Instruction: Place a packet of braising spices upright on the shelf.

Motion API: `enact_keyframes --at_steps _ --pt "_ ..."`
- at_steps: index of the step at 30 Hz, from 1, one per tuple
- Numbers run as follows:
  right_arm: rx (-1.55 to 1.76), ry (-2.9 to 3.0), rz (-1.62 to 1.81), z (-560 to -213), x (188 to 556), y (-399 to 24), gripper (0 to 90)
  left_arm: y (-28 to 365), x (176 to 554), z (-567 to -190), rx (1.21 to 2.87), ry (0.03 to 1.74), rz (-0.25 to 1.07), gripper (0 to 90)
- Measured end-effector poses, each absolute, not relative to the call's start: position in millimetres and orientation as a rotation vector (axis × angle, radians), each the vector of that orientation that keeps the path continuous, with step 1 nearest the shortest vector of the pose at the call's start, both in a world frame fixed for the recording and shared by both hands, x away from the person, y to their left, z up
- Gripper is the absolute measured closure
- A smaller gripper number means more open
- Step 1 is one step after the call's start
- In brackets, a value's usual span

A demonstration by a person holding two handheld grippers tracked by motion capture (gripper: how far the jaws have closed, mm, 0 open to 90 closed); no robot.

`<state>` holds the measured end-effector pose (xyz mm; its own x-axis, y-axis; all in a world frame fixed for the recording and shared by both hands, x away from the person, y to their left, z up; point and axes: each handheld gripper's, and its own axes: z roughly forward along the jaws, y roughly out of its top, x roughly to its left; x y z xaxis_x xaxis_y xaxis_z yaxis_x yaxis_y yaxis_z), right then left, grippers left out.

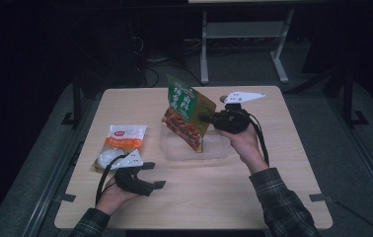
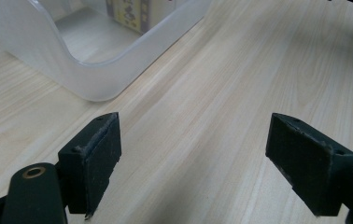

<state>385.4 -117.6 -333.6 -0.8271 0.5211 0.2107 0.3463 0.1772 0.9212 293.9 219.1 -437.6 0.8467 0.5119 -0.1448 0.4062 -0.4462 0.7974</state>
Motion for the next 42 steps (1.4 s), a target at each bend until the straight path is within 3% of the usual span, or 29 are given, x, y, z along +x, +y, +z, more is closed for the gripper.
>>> enact_keyframes --at_steps 32,42 --pt "0.843 2.342 1.618 -358.6 394.4 -91.5 89.1 211.3 295.1 -445.7 2.165 0.679 0.111 15.3" --pt "0.842 2.380 1.579 -366.9 396.1 -85.1 83.5 211.1 296.0 -446.8 2.170 0.690 0.099 13.8"
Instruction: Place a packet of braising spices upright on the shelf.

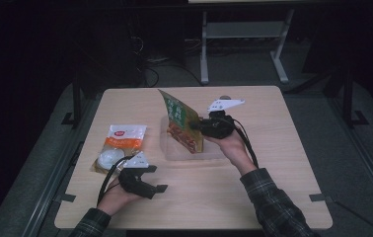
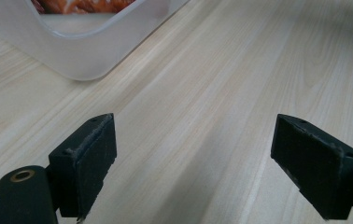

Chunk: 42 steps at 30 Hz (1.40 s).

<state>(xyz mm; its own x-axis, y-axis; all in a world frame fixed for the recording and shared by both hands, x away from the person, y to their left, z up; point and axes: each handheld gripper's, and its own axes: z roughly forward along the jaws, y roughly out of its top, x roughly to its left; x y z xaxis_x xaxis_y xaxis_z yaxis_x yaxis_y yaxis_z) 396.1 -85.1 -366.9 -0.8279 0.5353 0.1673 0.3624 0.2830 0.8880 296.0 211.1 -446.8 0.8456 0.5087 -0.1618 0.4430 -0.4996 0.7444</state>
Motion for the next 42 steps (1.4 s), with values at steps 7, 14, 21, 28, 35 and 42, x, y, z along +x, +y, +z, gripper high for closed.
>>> enact_keyframes --at_steps 7,14,21,28,35,42 --pt "0.846 2.371 1.593 -363.1 393.4 -86.3 62.1 210.6 295.6 -447.3 2.174 0.688 0.094 13.9" --pt "0.821 2.360 1.520 -354.4 385.0 -92.9 33.0 209.5 295.3 -448.2 2.191 0.678 0.089 13.9" --pt "0.834 2.368 1.498 -353.7 374.3 -109.4 29.0 209.2 294.7 -448.0 2.194 0.672 0.094 13.9" --pt "0.839 2.378 1.481 -358.2 361.0 -128.7 28.8 208.8 294.5 -448.2 2.197 0.673 0.099 13.9" --pt "0.836 2.393 1.472 -371.4 349.2 -144.0 28.3 208.4 295.0 -448.6 2.198 0.672 0.094 13.9" --pt "0.831 2.429 1.401 -387.3 337.2 -153.3 26.3 206.6 293.7 -449.0 2.213 0.661 0.092 14.1"
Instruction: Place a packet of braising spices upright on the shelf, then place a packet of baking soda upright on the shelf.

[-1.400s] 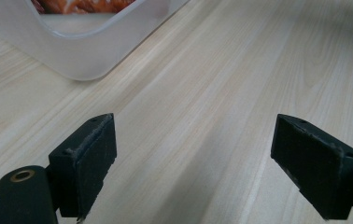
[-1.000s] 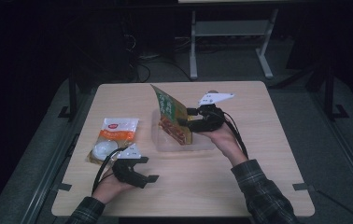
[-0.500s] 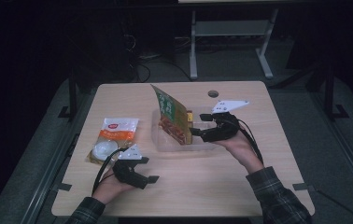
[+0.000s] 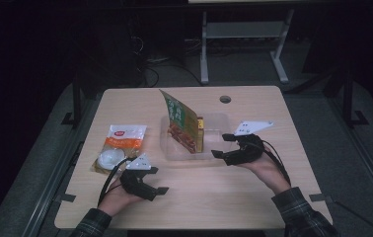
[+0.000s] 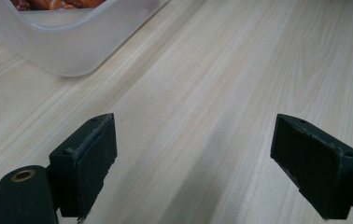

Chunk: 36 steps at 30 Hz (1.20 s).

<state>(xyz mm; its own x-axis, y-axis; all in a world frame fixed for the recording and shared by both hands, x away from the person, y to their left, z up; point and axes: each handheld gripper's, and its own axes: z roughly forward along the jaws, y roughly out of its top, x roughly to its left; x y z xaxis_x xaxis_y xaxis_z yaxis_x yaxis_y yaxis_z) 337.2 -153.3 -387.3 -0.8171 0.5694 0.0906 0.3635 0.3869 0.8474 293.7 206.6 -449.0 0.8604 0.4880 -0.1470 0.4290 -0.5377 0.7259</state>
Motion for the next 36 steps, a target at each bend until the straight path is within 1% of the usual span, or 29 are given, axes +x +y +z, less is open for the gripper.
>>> enact_keyframes --at_steps 13,26,30,36 --pt "0.852 2.521 1.283 -417.4 313.7 -159.9 24.8 204.6 292.6 -449.7 2.221 0.661 0.085 14.3" --pt "0.906 2.553 1.210 -448.7 287.7 -187.0 18.5 209.1 293.1 -447.9 2.206 0.696 0.111 14.3" --pt "0.947 2.557 1.186 -455.6 281.7 -195.5 17.9 213.7 294.8 -444.7 2.212 0.705 0.139 14.3" --pt "0.971 2.535 1.215 -457.7 278.7 -204.8 17.3 229.4 304.2 -432.7 2.191 0.792 0.215 14.7"
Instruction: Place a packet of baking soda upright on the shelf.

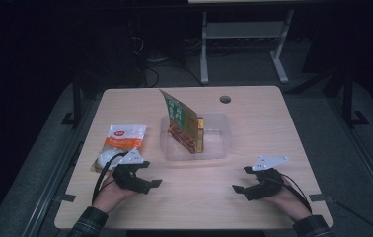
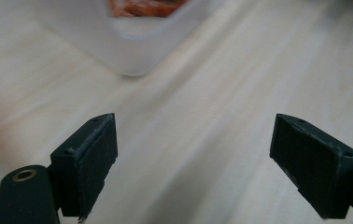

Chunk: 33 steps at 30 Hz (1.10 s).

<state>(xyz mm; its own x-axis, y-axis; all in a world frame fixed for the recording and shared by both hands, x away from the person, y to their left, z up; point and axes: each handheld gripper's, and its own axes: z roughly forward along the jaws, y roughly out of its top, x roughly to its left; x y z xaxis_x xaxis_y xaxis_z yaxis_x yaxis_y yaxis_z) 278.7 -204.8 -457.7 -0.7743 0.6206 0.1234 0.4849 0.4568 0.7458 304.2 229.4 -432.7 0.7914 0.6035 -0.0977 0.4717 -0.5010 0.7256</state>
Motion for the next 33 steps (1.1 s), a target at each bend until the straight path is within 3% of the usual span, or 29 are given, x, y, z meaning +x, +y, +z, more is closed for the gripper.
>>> enact_keyframes --at_steps 12,19,25,33 --pt "0.981 2.543 1.204 -459.4 280.4 -202.6 17.1 296.1 338.6 -417.8 2.073 1.091 0.444 14.9" --pt "0.980 2.551 1.198 -459.1 280.5 -201.6 17.2 331.4 359.6 -421.9 2.009 1.249 0.510 14.8" --pt "0.974 2.557 1.187 -459.2 280.9 -200.3 17.2 348.4 380.2 -435.4 2.000 1.344 0.498 14.8" --pt "0.975 2.548 1.177 -457.3 280.7 -201.2 17.2 355.5 394.0 -455.9 2.004 1.400 0.353 19.0"
